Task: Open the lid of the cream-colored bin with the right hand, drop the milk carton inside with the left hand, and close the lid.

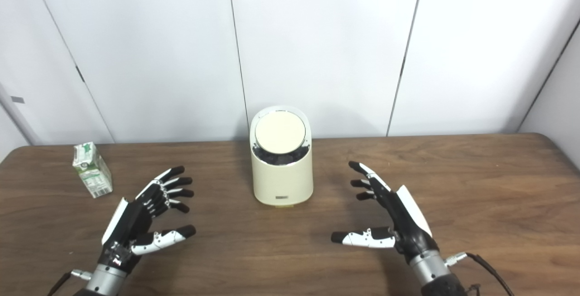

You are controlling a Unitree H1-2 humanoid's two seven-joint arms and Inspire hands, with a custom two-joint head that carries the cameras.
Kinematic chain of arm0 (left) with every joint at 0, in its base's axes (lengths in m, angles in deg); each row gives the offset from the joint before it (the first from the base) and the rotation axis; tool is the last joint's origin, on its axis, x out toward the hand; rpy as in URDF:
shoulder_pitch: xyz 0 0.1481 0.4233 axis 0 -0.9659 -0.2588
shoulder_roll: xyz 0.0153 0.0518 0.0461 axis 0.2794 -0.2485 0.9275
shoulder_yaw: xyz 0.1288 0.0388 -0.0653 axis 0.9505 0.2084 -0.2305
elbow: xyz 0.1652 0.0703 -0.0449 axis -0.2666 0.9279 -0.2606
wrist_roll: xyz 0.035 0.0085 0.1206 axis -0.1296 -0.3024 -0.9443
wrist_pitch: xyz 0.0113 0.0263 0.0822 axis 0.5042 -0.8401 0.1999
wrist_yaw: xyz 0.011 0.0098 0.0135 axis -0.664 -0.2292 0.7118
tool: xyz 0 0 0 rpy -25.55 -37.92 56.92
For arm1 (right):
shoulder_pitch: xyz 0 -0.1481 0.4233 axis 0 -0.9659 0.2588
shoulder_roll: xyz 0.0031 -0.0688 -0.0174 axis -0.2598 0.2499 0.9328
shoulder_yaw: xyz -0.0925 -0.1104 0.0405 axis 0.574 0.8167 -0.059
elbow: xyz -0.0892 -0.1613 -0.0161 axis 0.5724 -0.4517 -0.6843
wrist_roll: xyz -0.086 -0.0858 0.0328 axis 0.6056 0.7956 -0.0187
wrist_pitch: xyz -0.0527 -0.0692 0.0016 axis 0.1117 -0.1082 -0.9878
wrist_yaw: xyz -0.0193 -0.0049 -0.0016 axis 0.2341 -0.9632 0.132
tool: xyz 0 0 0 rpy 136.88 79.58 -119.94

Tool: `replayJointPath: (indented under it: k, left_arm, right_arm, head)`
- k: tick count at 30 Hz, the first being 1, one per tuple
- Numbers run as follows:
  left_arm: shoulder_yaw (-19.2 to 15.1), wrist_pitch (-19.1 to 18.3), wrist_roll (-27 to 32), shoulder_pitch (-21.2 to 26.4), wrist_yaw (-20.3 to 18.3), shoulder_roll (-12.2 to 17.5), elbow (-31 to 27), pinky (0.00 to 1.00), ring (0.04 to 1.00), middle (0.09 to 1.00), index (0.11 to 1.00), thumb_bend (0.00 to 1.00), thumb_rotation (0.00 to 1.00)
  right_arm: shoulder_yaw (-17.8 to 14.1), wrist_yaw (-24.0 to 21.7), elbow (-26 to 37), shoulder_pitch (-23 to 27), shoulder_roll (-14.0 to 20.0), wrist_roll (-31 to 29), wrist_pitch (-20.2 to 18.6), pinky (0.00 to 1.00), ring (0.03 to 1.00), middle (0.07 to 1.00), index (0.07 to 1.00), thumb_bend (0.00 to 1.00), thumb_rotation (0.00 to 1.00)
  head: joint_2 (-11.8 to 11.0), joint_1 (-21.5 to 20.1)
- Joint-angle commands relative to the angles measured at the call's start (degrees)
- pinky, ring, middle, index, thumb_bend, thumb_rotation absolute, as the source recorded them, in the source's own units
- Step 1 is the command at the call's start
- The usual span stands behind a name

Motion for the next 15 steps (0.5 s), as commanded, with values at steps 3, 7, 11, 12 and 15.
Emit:
replayJointPath:
  k: [3, 7, 11, 12, 15]
  left_arm:
    - [-0.1, 1.4, 0.2, 0.8, 0.1, 0.5, -1.8, 0.59, 0.731, 0.808, 0.899, 0.81, 0.19]
    - [-0.1, 1.1, 0.4, 0.8, 0.1, 0.4, -1.9, 0.58, 0.728, 0.811, 0.899, 0.82, 0.2]
    - [-0.1, 1.3, 0.6, 0.8, 0.0, 0.5, -1.7, 0.58, 0.727, 0.81, 0.9, 0.83, 0.2]
    - [-0.1, 1.4, 0.6, 0.9, 0.0, 0.5, -1.6, 0.58, 0.727, 0.809, 0.899, 0.83, 0.2]
    - [-0.1, 1.7, 0.5, 1.0, 0.0, 0.5, -1.3, 0.58, 0.727, 0.808, 0.897, 0.82, 0.19]
  right_arm:
    - [-0.4, 0.5, 1.7, 1.4, 0.4, -0.5, 0.9, 0.72, 0.828, 0.929, 0.917, 0.75, 0.27]
    - [-0.3, 0.6, 1.9, 1.5, 0.3, -0.4, 0.8, 0.72, 0.824, 0.926, 0.911, 0.75, 0.25]
    - [-0.1, 0.6, 2.4, 1.9, 0.1, -0.1, 0.4, 0.71, 0.817, 0.923, 0.908, 0.75, 0.26]
    - [-0.1, 0.7, 2.6, 2.3, 0.0, 0.3, 0.2, 0.71, 0.818, 0.922, 0.908, 0.74, 0.26]
    - [0.1, 1.3, 2.6, 4.2, -0.5, 1.3, 0.4, 0.67, 0.807, 0.911, 0.898, 0.75, 0.21]
  head:
    - [0.1, -0.1]
    - [0.1, -0.1]
    - [0.1, -0.3]
    - [0.0, -0.3]
    - [-0.1, -0.2]
